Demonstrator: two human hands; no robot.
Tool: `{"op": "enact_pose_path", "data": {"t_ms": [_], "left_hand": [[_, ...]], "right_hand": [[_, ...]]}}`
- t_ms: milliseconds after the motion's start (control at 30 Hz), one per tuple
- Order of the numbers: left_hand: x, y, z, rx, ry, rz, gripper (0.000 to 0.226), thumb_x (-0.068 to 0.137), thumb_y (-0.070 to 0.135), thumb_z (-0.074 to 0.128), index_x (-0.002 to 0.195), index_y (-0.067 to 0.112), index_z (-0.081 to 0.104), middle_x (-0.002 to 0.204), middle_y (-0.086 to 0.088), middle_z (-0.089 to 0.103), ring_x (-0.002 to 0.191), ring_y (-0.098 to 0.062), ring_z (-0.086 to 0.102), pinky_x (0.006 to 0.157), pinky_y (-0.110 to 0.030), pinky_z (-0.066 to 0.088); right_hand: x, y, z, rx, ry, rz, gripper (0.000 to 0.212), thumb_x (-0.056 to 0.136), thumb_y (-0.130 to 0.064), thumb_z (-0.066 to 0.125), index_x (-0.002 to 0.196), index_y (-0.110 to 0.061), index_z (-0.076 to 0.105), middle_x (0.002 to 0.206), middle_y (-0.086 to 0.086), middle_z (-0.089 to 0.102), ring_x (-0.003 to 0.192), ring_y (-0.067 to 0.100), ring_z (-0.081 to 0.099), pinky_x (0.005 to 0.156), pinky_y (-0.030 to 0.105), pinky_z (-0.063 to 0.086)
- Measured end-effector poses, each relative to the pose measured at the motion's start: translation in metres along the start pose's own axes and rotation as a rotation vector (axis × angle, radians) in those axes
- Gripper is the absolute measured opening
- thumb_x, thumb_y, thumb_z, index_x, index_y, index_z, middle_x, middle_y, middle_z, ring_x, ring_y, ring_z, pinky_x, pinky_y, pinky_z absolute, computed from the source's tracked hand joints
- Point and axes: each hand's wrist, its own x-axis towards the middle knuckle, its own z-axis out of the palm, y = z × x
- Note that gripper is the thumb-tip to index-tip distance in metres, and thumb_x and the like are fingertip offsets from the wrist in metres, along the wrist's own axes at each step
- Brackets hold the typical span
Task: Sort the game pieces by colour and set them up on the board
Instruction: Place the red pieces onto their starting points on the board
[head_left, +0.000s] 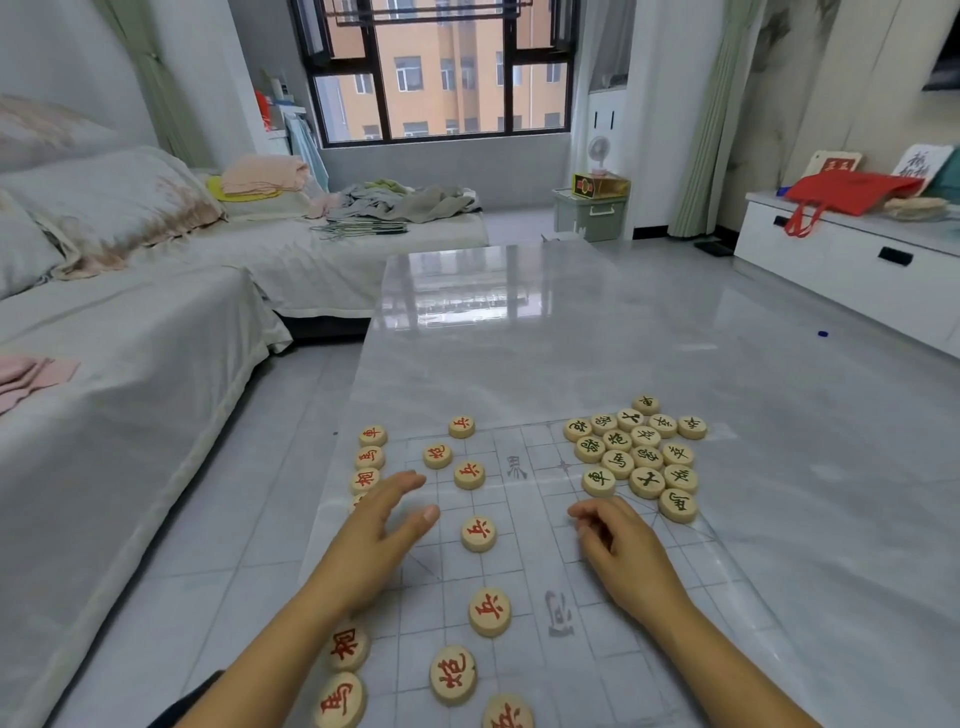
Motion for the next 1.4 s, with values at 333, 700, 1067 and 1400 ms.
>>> {"op": "enact_pose_path", "data": {"t_ms": [333, 700, 1067, 1400], "left_hand": [[-0.015, 0.008, 0.006, 0.180, -0.118, 0.033, 0.048, 0.091, 0.038, 0.051, 0.136, 0.032, 0.036, 0.145, 0.011, 0.036, 0.129, -0.003, 0.034, 0.101, -0.018, 0.028], [0.032, 0.011, 0.018, 0.316, -0.156, 0.007, 0.053, 0.095, 0.034, 0.047, 0.144, 0.021, 0.030, 0.152, 0.002, 0.029, 0.140, -0.014, 0.027, 0.113, -0.029, 0.023], [0.114, 0.009, 0.031, 0.648, -0.152, 0.018, 0.046, 0.099, 0.035, 0.033, 0.140, 0.015, 0.035, 0.147, -0.005, 0.035, 0.137, -0.021, 0.029, 0.111, -0.039, 0.022], [0.129, 0.000, 0.046, 0.703, -0.200, 0.016, 0.046, 0.098, 0.039, 0.031, 0.139, 0.019, 0.033, 0.151, -0.002, 0.029, 0.141, -0.020, 0.021, 0.115, -0.048, 0.014]], "right_hand": [[-0.003, 0.001, 0.000, -0.030, -0.028, -0.022, 0.019, 0.089, -0.008, 0.050, 0.102, -0.015, 0.062, 0.099, -0.005, 0.055, 0.084, 0.002, 0.052, 0.069, 0.003, 0.036], [-0.004, 0.002, 0.000, -0.006, -0.032, -0.026, 0.018, 0.089, -0.007, 0.051, 0.100, -0.016, 0.062, 0.096, -0.007, 0.055, 0.081, 0.000, 0.051, 0.068, 0.003, 0.036], [0.001, 0.005, -0.001, 0.068, -0.015, 0.001, 0.021, 0.087, -0.005, 0.053, 0.089, -0.024, 0.061, 0.090, -0.008, 0.058, 0.085, -0.002, 0.050, 0.068, 0.006, 0.039], [0.004, 0.005, -0.002, 0.165, 0.000, 0.072, 0.021, 0.086, -0.005, 0.055, 0.086, -0.024, 0.063, 0.088, -0.006, 0.061, 0.080, -0.001, 0.052, 0.066, 0.006, 0.040]]}}
